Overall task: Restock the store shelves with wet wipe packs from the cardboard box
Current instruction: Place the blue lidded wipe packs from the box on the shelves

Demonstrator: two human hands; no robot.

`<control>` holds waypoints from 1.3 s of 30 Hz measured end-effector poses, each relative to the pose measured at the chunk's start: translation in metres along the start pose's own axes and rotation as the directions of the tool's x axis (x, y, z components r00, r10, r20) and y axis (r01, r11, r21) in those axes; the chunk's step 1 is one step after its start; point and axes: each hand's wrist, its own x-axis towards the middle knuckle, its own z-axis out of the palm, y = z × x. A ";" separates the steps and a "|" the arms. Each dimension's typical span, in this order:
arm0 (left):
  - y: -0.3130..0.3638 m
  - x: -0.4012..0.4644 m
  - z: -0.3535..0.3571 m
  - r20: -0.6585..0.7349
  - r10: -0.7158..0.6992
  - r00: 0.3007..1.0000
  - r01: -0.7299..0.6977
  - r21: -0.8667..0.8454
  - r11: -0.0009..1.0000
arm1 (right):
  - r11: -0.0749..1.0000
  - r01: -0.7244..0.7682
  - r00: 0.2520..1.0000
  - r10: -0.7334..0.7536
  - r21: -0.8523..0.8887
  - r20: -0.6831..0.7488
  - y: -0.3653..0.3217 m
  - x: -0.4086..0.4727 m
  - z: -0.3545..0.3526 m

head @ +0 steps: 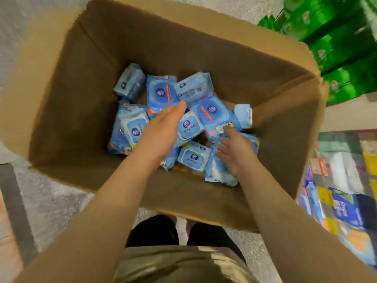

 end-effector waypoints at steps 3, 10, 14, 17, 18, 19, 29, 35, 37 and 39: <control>-0.006 0.019 -0.006 0.014 -0.008 1.000 0.007 0.037 0.999 | 1.000 0.021 0.997 -0.019 0.015 -0.075 0.009 0.034 0.019; -0.015 0.045 -0.033 -0.091 -0.049 0.995 0.052 0.033 0.998 | 0.961 0.144 0.967 -0.086 0.236 -0.240 0.014 0.087 0.043; -0.018 0.051 -0.040 -0.085 -0.062 0.994 0.064 0.030 0.997 | 0.941 0.077 0.985 -0.021 0.328 -0.169 0.008 0.099 0.046; -0.020 0.053 -0.041 -0.076 -0.062 0.995 0.065 0.037 0.997 | 0.954 0.019 0.998 0.001 0.298 -0.067 0.003 0.107 0.043; -0.021 0.053 -0.041 -0.075 -0.069 0.995 0.071 0.029 0.997 | 0.964 0.008 0.997 0.013 0.267 -0.075 0.002 0.106 0.042; -0.022 0.053 -0.041 -0.073 -0.075 0.994 0.077 0.024 0.997 | 0.972 0.006 0.994 0.019 0.233 -0.105 0.002 0.110 0.042; -0.016 0.038 -0.034 -0.010 -0.064 0.998 0.065 0.036 0.997 | 0.968 0.191 0.920 -0.120 0.161 -0.374 -0.011 0.080 0.053; 0.006 0.005 -0.031 0.050 -0.043 0.998 0.042 0.013 0.999 | 0.958 0.236 0.914 -0.164 0.160 -0.371 -0.018 -0.017 0.013; 0.021 -0.008 -0.028 0.075 -0.025 0.997 0.023 0.021 1.000 | 0.949 0.259 0.925 -0.190 0.181 -0.328 -0.021 -0.058 -0.004; 0.040 -0.022 -0.023 0.094 0.024 0.995 -0.027 0.035 0.999 | 0.929 0.307 0.930 -0.246 0.208 -0.274 -0.024 -0.099 -0.021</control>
